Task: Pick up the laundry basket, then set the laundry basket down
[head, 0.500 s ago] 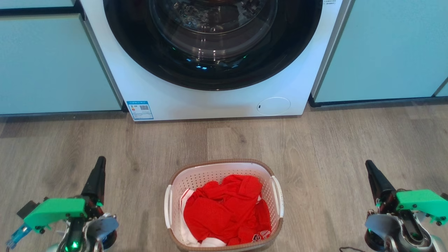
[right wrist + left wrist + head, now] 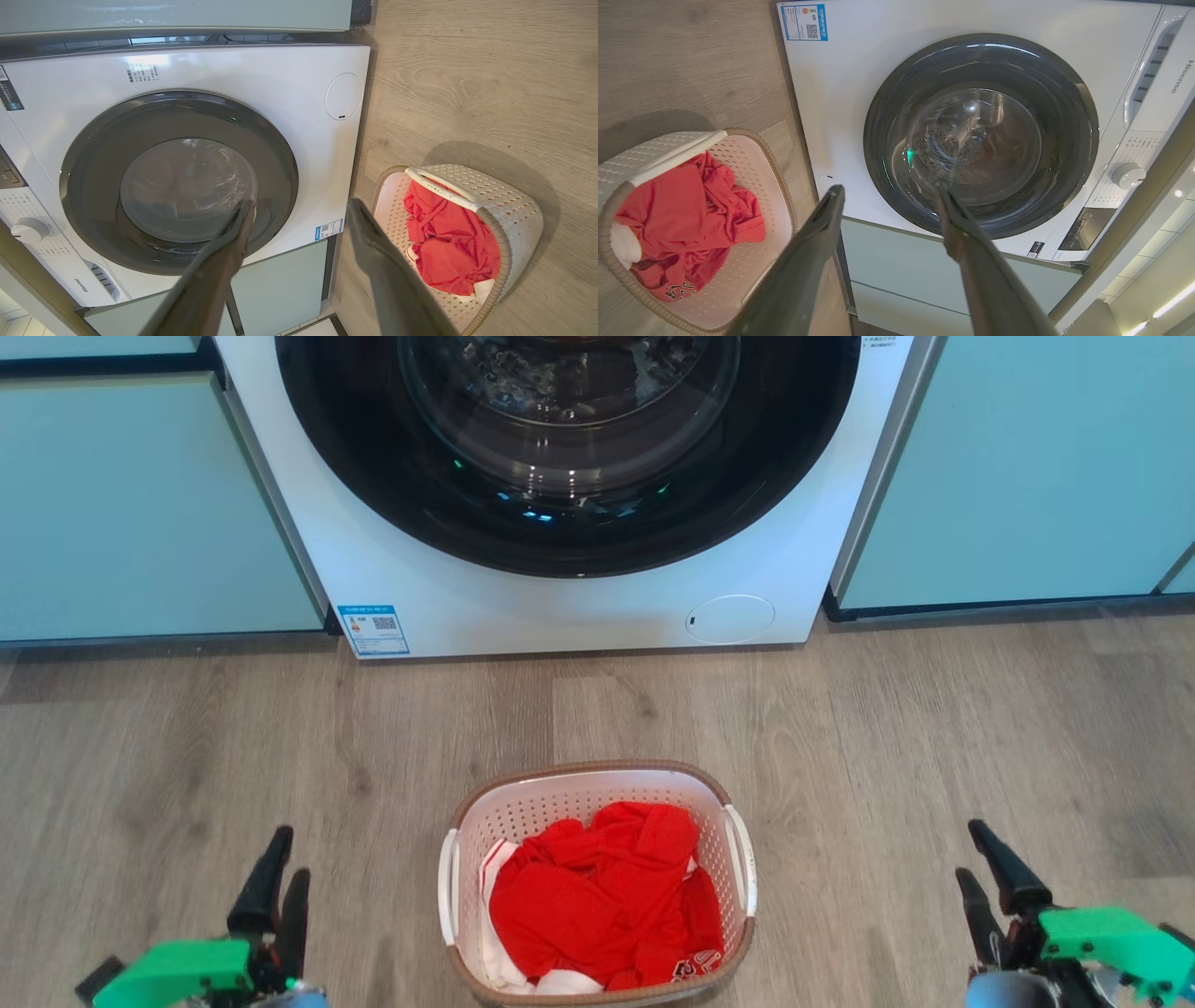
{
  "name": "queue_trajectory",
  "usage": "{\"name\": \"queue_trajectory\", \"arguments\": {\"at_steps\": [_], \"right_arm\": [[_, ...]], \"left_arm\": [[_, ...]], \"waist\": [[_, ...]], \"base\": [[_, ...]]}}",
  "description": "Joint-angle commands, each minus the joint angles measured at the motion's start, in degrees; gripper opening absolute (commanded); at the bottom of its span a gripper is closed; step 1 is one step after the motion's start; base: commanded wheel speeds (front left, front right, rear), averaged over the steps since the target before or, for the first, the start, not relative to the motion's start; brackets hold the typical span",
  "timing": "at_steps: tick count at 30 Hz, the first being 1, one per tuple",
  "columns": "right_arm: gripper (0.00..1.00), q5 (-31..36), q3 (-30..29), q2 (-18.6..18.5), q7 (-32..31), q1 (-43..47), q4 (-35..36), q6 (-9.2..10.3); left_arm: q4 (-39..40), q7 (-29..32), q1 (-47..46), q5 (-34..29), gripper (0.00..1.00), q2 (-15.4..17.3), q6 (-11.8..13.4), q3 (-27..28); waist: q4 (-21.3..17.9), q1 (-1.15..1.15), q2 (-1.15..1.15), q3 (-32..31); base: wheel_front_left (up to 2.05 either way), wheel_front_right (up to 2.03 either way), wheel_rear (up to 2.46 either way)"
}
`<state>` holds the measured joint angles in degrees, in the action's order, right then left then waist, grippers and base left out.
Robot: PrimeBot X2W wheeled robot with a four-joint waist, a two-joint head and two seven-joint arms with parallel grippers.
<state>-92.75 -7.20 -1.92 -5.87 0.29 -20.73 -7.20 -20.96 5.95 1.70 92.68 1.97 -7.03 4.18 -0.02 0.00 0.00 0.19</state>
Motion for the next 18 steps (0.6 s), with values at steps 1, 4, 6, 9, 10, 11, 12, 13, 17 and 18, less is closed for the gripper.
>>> {"name": "queue_trajectory", "arguments": {"at_steps": [1,4,6,9,10,11,12,13,17,18], "right_arm": [[1.0,0.7,0.1,-0.1,0.6,-2.1,2.2,-0.03],[1.0,1.2,0.2,-0.2,1.1,-2.2,2.5,-0.04],[1.0,1.6,0.2,-0.2,1.5,-2.3,2.7,-0.04],[1.0,2.0,0.3,-0.2,1.8,-2.4,2.9,-0.05],[1.0,2.3,0.4,-0.2,2.0,-2.4,3.0,-0.05],[1.0,2.6,0.5,-0.2,2.1,-2.4,3.1,-0.05],[1.0,3.0,0.6,-0.2,2.3,-2.5,3.2,-0.05],[1.0,3.3,0.6,-0.2,2.5,-2.5,3.3,-0.05],[1.0,4.8,0.4,-0.2,3.1,-2.8,3.7,-0.06],[1.0,5.4,0.3,-0.2,3.3,-2.9,3.9,-0.07]], "left_arm": [[2.2,-0.7,-2.7,-0.3,1.0,0.4,0.0,0.0],[2.5,-1.2,-2.9,-0.3,1.0,0.4,0.0,-0.1],[2.6,-1.5,-3.0,-0.2,1.0,0.4,0.0,-0.1],[2.7,-1.9,-3.0,-0.3,1.0,0.5,-0.1,0.2],[2.6,-2.0,-3.1,-0.6,1.0,0.5,-0.1,0.5],[2.5,-2.2,-3.2,-0.9,1.0,0.5,-0.1,0.8],[2.5,-2.4,-3.3,-1.0,1.0,0.5,-0.1,0.8],[2.5,-2.5,-3.4,-1.1,1.0,0.5,-0.1,0.8],[2.5,-3.2,-3.7,-1.7,1.0,0.5,-0.1,1.1],[2.6,-3.4,-3.8,-2.0,1.0,0.5,-0.1,1.1]], "waist": [[0.0,0.0,0.0,0.0],[0.0,0.0,0.0,0.0],[-0.1,0.0,0.0,0.0],[-0.1,0.0,0.0,0.0],[-0.1,0.0,0.0,-0.1],[-0.1,0.0,0.0,-0.1],[-0.1,0.0,0.0,-0.1],[-0.1,0.0,0.0,-0.1],[-0.1,0.0,0.0,-0.1],[-0.1,0.0,0.0,-0.1]], "base": [[0.0,0.0,0.0],[0.0,0.0,0.0],[0.0,0.0,0.0],[0.0,0.0,0.0],[0.0,0.0,0.0],[0.0,0.0,0.0],[0.0,0.0,0.0],[0.0,0.0,0.0],[0.0,0.0,0.0],[0.0,0.0,0.0]]}}
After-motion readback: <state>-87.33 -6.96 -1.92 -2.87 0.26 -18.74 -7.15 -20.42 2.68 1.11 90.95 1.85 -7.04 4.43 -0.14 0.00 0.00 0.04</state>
